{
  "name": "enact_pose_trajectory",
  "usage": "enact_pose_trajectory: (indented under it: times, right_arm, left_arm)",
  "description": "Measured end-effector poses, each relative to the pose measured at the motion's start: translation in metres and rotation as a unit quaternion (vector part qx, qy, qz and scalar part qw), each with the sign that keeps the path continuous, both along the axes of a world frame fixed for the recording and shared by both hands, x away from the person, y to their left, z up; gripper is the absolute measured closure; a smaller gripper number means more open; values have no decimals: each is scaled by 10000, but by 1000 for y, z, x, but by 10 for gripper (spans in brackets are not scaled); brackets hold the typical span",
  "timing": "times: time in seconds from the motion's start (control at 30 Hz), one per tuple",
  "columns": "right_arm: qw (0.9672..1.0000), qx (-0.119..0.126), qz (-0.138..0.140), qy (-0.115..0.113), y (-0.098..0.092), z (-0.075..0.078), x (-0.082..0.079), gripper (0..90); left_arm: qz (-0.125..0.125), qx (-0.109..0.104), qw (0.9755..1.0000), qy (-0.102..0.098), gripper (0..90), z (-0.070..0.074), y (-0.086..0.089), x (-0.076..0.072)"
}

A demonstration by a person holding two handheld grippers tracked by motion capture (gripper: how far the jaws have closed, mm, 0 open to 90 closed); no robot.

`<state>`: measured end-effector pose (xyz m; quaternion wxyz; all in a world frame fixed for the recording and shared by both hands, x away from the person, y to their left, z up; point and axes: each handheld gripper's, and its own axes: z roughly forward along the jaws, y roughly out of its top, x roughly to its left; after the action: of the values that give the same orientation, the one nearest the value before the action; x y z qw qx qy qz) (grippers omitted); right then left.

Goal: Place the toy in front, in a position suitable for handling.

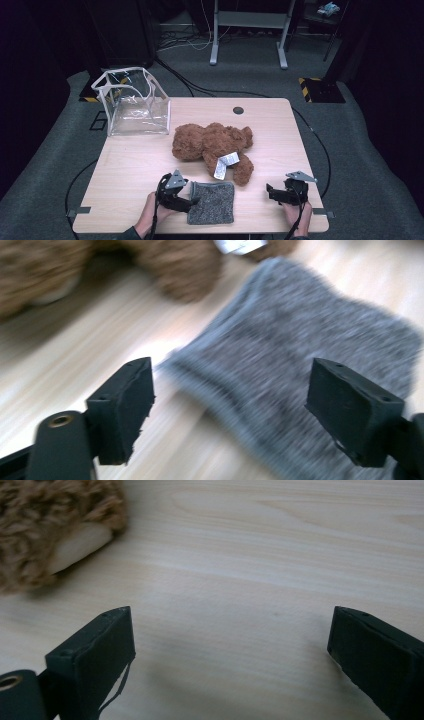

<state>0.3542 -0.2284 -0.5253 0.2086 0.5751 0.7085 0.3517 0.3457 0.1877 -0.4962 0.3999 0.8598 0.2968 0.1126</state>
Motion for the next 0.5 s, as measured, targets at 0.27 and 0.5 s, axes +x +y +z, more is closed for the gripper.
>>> enact_pose_trajectory:
  times: [0.27, 0.5]
  right_arm:
    - [9984, -24, 546, -170, 25, 15, -17, 35]
    - [9921, -68, 1219, -286, 60, 33, -29, 26]
  left_arm:
    - [818, 330, 9961, 52, 88, -15, 48, 10]
    - [1120, 595, 9917, 208, 21, -23, 69, 13]
